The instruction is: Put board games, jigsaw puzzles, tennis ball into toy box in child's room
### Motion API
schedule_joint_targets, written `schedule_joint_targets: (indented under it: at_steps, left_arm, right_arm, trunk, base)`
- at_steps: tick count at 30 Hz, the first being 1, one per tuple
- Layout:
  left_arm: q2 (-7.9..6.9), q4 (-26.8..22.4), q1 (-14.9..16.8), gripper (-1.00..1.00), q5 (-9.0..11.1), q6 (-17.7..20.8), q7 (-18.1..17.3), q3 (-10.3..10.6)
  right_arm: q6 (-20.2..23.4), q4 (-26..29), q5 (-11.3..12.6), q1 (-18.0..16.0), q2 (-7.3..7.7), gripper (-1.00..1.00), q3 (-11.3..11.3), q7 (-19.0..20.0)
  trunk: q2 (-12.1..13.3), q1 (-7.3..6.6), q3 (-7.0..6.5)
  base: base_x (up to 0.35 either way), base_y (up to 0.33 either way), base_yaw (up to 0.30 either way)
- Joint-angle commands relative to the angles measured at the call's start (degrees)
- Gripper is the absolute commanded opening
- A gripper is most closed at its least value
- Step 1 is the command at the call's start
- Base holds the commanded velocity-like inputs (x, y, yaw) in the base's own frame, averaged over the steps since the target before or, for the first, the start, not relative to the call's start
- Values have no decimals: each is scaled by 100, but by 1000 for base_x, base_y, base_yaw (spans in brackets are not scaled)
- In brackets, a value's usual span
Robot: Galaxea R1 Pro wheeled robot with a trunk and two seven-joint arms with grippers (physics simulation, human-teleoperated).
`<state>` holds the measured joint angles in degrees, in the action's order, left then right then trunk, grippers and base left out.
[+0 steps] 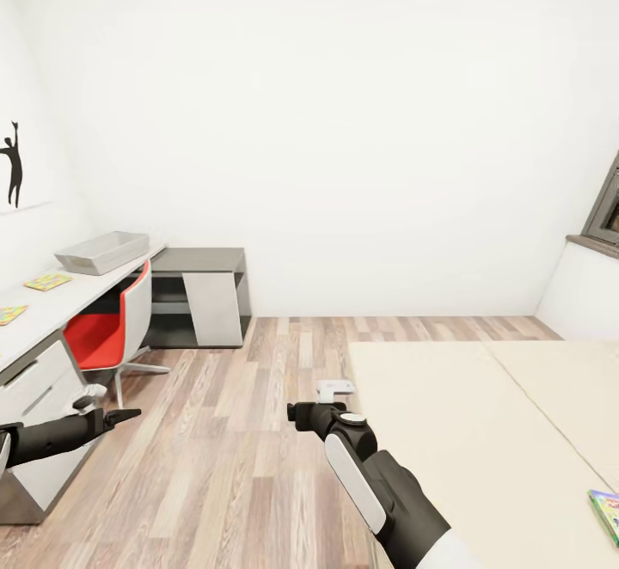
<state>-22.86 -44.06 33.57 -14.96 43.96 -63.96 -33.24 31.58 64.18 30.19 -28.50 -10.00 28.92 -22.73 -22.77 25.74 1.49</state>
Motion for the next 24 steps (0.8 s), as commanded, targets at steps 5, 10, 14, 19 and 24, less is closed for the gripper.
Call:
schedule_joint_targets:
  at_steps: [5,10,14,19,24]
  left_arm:
    - [8,-6,9,100,-59,42,-55,-25]
    - [9,-6,9,100,-59,42,-55,-25]
    - [8,-6,9,100,-59,42,-55,-26]
    - [9,-6,9,100,-59,42,-55,-25]
    - [10,-6,9,100,-59,42,-55,-26]
  right_arm:
    - [8,6,56,-7,0,100,3,-62]
    - [6,7,82,-7,0,100,0,-57]
    - [12,7,95,-7,0,100,0,-56]
    - [14,0,100,-7,0,100,0,-56]
    - [15,-2,103,-7,0,100,0,-56]
  trunk:
    - [-14,4,14]
    - [-14,4,14]
    - [-14,4,14]
    - [-14,4,14]
    - [-14,4,14]
  base:
    - [0,-296,0]
    - [0,-296,0]
    - [0,-296,0]
    - [0,-296,0]
    - [0,-296,0]
